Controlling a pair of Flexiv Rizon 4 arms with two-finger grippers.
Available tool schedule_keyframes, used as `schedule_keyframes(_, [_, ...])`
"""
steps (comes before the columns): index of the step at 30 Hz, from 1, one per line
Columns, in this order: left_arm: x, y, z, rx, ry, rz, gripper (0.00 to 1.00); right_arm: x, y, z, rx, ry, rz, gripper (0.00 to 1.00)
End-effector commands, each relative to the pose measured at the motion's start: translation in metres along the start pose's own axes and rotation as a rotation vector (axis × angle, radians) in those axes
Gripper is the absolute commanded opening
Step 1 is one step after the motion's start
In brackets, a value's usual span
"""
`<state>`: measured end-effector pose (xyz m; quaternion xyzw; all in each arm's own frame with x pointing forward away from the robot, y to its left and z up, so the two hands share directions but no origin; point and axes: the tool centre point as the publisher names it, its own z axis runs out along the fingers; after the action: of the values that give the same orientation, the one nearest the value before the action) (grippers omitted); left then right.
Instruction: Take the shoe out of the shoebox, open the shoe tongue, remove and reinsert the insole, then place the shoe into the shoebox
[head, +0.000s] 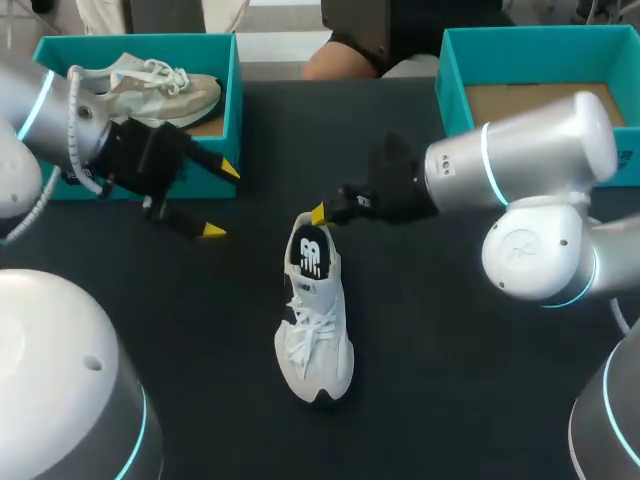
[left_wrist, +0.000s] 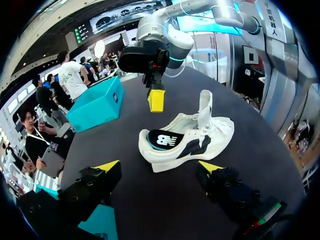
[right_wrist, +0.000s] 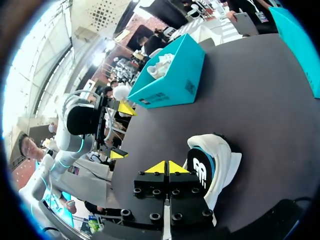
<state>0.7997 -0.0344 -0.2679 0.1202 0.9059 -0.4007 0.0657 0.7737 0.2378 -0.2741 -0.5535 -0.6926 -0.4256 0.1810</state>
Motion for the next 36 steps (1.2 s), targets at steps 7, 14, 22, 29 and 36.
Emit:
schedule_keyframes(7, [0.006, -0.004, -0.007, -0.022, -0.016, -0.004, 1.00, -0.007, -0.014, 0.011, 0.020, -0.514, 0.077, 0.00])
schedule_keyframes(14, [0.006, -0.004, -0.007, -0.022, -0.016, -0.004, 1.00, -0.002, -0.020, 0.010, 0.033, -0.709, 0.085, 0.00])
schedule_keyframes(22, [0.006, -0.004, -0.007, -0.022, -0.016, -0.004, 1.00, -0.002, -0.020, 0.010, 0.033, -0.709, 0.085, 0.00])
schedule_keyframes(29, [0.006, -0.004, -0.007, -0.022, -0.016, -0.004, 1.00, -0.004, -0.018, 0.013, 0.032, -0.753, 0.087, 0.00])
schedule_keyframes(36, [0.006, -0.004, -0.007, -0.022, -0.016, -0.004, 1.00, -0.005, -0.008, 0.020, -0.031, -0.902, 0.084, 0.00])
